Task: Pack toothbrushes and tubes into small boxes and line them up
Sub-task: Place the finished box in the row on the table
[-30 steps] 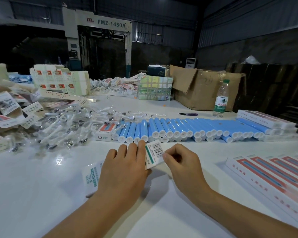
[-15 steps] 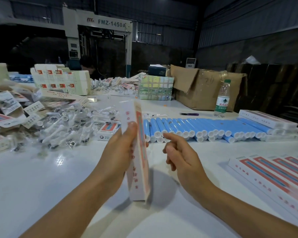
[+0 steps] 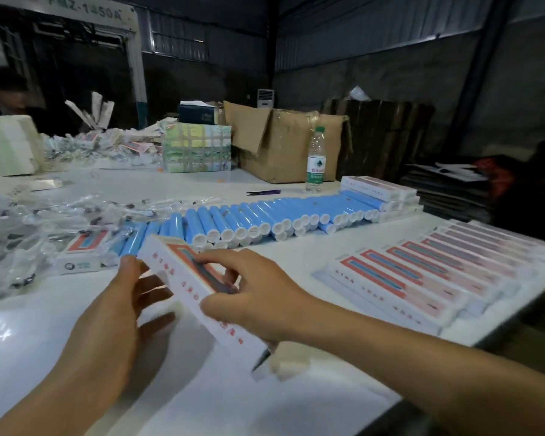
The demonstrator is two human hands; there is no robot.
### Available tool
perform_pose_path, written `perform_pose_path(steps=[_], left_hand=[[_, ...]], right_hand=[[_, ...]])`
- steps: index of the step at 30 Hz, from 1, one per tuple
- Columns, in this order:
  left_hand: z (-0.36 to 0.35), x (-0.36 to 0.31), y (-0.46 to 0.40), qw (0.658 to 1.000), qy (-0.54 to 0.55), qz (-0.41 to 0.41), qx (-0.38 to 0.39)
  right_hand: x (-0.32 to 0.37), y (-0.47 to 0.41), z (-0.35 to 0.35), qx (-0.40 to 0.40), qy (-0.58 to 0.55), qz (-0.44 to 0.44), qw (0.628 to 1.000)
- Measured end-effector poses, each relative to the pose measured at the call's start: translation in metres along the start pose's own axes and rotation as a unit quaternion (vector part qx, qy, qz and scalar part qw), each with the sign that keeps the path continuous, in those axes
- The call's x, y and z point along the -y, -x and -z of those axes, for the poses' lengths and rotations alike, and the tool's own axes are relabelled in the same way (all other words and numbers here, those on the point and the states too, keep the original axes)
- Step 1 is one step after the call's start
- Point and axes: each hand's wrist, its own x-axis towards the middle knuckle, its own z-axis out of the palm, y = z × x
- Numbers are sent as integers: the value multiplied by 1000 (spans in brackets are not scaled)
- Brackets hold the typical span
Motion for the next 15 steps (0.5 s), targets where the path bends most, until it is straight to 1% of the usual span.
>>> perform_pose_path(steps=[1,3,5,7,9,10,12,13,14,15], left_hand=[[2,0,-1,999,-24,-22,11],[8,1,-2,998,-44,-39,35],[13,4,-5,996,-60,-41,48],[14,5,-7,993,-83,-49,64],[14,6,-6,990,-104,-60,71],[14,7,-5,989,-115,-65,72],[10,7,0,985,-140,-77,69],[7,7,3,980,-167,-86,62],[4,9,5,970,-217,-97,50],[0,12,6,950,-289,-110,43]], right_hand=[[-8,9,9,0,47,-12,999],[-29,29,28,11,158,-40,987],[-55,48,49,17,285,-76,955],[-83,63,75,-5,383,-121,916],[-105,73,97,-36,375,-182,909],[-115,77,105,-42,371,-194,907],[-126,80,115,-36,400,-206,892],[-129,82,118,-34,406,-214,888],[-131,83,121,-33,414,-221,883],[-130,85,124,-28,428,-231,874]])
